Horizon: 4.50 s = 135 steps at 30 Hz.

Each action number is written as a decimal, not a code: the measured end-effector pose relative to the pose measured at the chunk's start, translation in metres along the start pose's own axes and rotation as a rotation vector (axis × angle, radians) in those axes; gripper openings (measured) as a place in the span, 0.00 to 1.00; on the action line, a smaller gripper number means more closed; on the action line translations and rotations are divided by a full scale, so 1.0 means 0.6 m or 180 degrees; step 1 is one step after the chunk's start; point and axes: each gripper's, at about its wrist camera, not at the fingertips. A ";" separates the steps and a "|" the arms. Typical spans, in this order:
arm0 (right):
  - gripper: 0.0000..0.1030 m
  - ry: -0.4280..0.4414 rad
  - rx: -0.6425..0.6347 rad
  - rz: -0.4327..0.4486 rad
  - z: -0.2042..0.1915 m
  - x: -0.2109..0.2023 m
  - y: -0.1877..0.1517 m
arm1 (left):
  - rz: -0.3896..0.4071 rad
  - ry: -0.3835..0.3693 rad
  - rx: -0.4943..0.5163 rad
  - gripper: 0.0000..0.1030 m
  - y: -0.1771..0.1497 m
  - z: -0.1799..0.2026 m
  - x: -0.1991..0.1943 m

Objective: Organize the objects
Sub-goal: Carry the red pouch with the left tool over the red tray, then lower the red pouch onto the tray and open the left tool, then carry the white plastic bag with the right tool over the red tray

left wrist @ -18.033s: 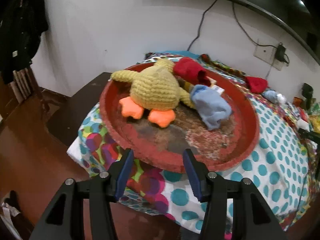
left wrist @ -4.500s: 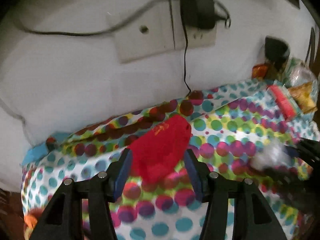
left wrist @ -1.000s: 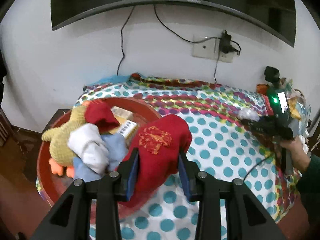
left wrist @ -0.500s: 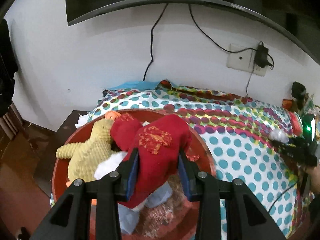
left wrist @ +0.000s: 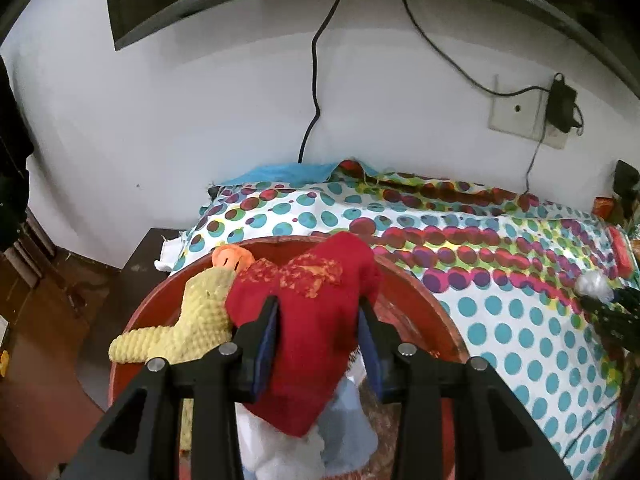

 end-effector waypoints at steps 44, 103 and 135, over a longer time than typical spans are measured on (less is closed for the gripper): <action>0.46 -0.0010 0.0001 -0.0006 0.004 -0.001 0.003 | -0.0233 -0.0046 0.0371 0.46 -0.084 0.053 -0.018; 0.44 -0.0246 -0.0182 -0.0015 0.002 -0.005 0.007 | 0.0260 -0.0384 -0.0154 0.47 -0.312 -0.097 -0.182; 0.34 0.0318 -0.0091 0.0235 0.151 -0.220 -0.015 | 0.0161 -0.0271 -0.0491 0.48 -0.304 -0.164 -0.169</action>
Point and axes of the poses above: each gripper's, at about its wrist camera, not at the fingertips, and x roughly the way its jaws point, z to its right, y to its top, and after that the axes turned 13 degrees about y, right-handed
